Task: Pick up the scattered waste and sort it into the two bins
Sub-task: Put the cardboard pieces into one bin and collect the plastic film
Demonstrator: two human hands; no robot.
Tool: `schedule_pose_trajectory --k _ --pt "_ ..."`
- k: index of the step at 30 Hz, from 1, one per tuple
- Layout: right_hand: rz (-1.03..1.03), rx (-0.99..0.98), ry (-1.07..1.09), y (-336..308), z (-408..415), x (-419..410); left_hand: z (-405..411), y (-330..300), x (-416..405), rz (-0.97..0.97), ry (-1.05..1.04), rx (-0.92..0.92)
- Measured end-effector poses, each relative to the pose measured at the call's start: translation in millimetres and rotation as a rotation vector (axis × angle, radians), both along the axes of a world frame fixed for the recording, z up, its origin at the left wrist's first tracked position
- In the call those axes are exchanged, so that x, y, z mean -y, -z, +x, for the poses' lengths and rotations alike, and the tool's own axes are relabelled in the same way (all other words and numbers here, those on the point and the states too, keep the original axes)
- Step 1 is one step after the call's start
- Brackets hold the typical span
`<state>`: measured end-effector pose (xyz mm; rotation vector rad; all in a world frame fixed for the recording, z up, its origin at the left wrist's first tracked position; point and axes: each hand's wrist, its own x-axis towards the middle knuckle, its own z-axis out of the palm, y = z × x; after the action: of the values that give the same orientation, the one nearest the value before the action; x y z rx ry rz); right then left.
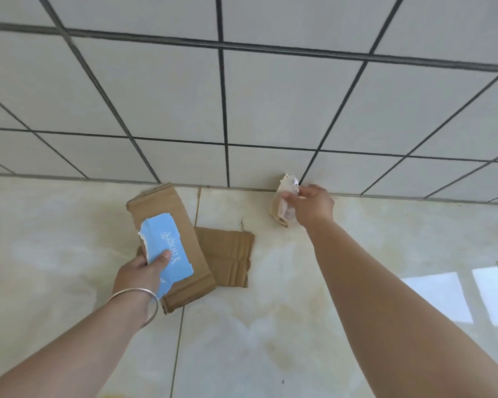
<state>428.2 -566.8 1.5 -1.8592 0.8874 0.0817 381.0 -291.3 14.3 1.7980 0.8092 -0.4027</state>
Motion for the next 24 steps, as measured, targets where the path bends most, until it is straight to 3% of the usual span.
schedule_pose_trajectory --k 3,7,11,16,24 --pt "-0.095 -0.178 0.013 13.9 8.4 -2.5 5.2 12.6 -3.7 0.11 -0.059 -0.021" --pt "-0.2 -0.245 -0.084 18.2 13.9 -11.5 4.9 21.7 -9.2 0.384 0.054 -0.098" --pt "-0.187 -0.22 -0.076 23.0 3.4 -24.5 10.1 25.0 -10.7 0.286 0.04 -0.111" --pt "0.025 -0.089 0.091 22.8 -21.6 -35.7 10.7 22.3 -6.1 0.173 0.028 -0.153" --pt "0.226 -0.12 -0.132 -36.6 -41.3 -68.6 -9.0 -28.3 -39.0 -0.006 0.0 -0.015"
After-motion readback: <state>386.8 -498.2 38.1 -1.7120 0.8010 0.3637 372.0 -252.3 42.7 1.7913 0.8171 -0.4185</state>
